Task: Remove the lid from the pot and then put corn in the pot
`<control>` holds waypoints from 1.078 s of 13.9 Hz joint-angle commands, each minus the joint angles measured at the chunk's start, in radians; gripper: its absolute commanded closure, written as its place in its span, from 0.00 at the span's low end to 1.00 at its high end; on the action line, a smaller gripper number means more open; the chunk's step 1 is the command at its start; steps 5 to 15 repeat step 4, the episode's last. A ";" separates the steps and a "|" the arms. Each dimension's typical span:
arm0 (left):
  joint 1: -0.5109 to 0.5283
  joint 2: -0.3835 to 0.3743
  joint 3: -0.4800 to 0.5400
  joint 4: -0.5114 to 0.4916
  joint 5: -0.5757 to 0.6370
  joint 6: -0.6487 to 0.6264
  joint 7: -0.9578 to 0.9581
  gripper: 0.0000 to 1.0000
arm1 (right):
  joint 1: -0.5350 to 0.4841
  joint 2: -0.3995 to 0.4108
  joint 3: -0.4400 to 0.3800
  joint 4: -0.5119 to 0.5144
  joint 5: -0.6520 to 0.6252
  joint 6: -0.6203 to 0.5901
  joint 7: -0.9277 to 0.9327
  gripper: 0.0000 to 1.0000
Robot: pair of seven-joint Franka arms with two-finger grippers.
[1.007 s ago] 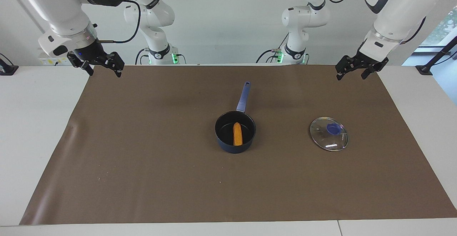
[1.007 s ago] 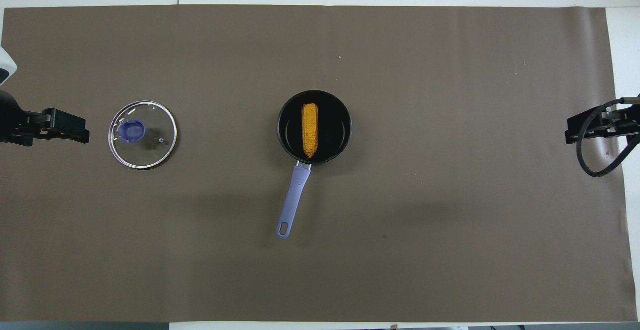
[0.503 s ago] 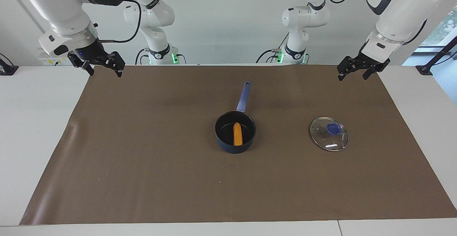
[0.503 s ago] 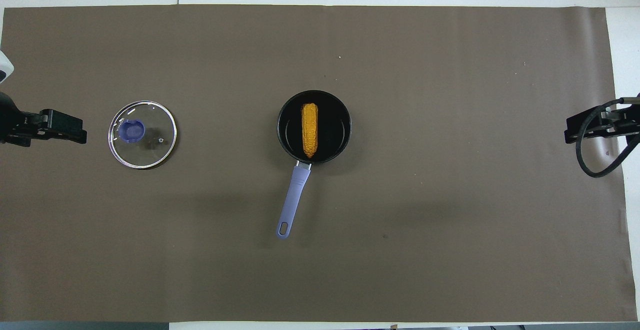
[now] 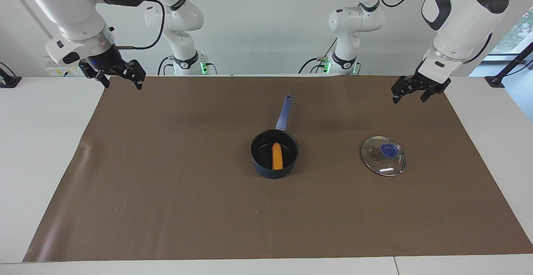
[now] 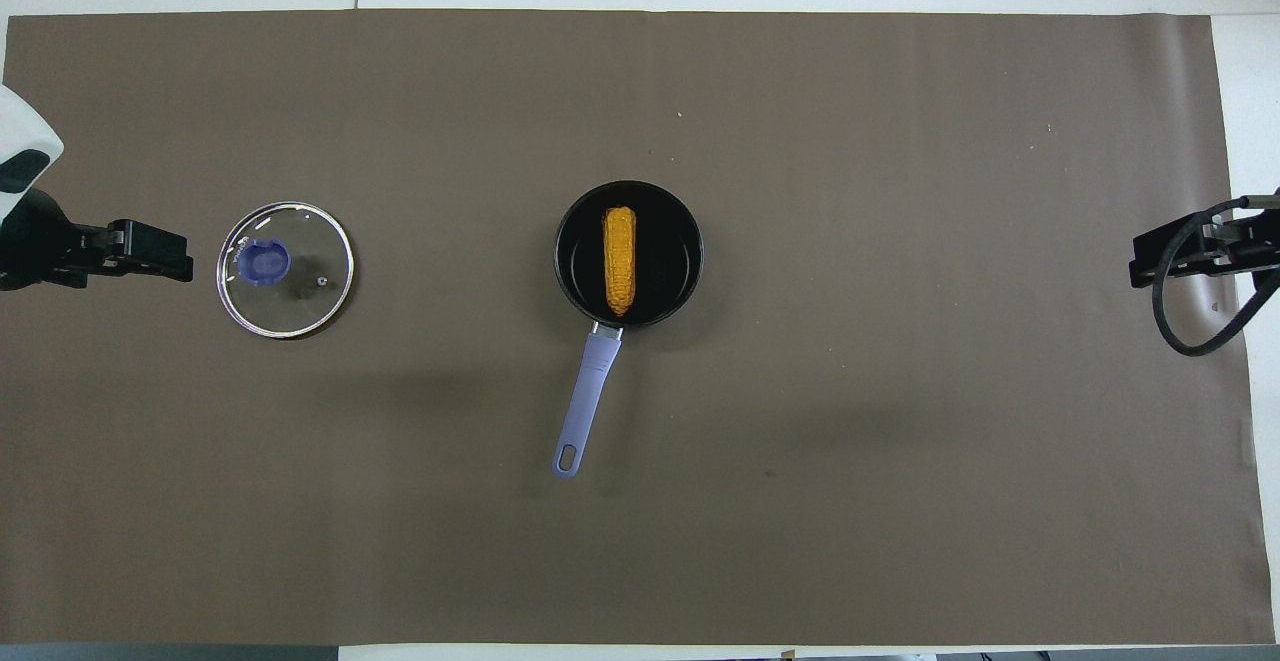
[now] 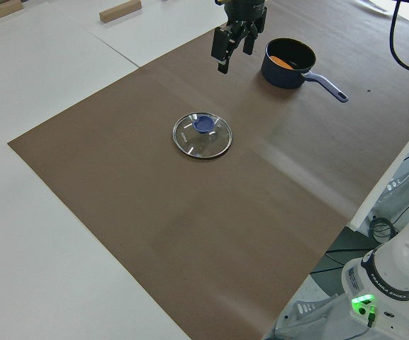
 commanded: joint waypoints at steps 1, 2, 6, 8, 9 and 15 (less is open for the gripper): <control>0.017 -0.038 -0.007 -0.035 0.008 -0.001 0.009 0.00 | -0.021 -0.010 0.011 -0.006 0.014 0.002 -0.030 0.00; 0.016 -0.038 -0.007 -0.024 0.008 -0.010 0.009 0.00 | -0.021 -0.010 0.011 -0.004 0.014 0.002 -0.030 0.00; 0.019 -0.044 -0.007 -0.025 0.008 -0.044 0.021 0.00 | -0.021 -0.010 0.011 -0.006 0.014 0.002 -0.030 0.00; 0.019 -0.044 -0.007 -0.025 0.008 -0.044 0.021 0.00 | -0.021 -0.010 0.011 -0.006 0.014 0.002 -0.030 0.00; 0.019 -0.044 -0.007 -0.025 0.008 -0.044 0.021 0.00 | -0.021 -0.010 0.011 -0.006 0.014 0.002 -0.030 0.00; 0.019 -0.044 -0.007 -0.025 0.008 -0.044 0.021 0.00 | -0.021 -0.010 0.011 -0.006 0.014 0.002 -0.030 0.00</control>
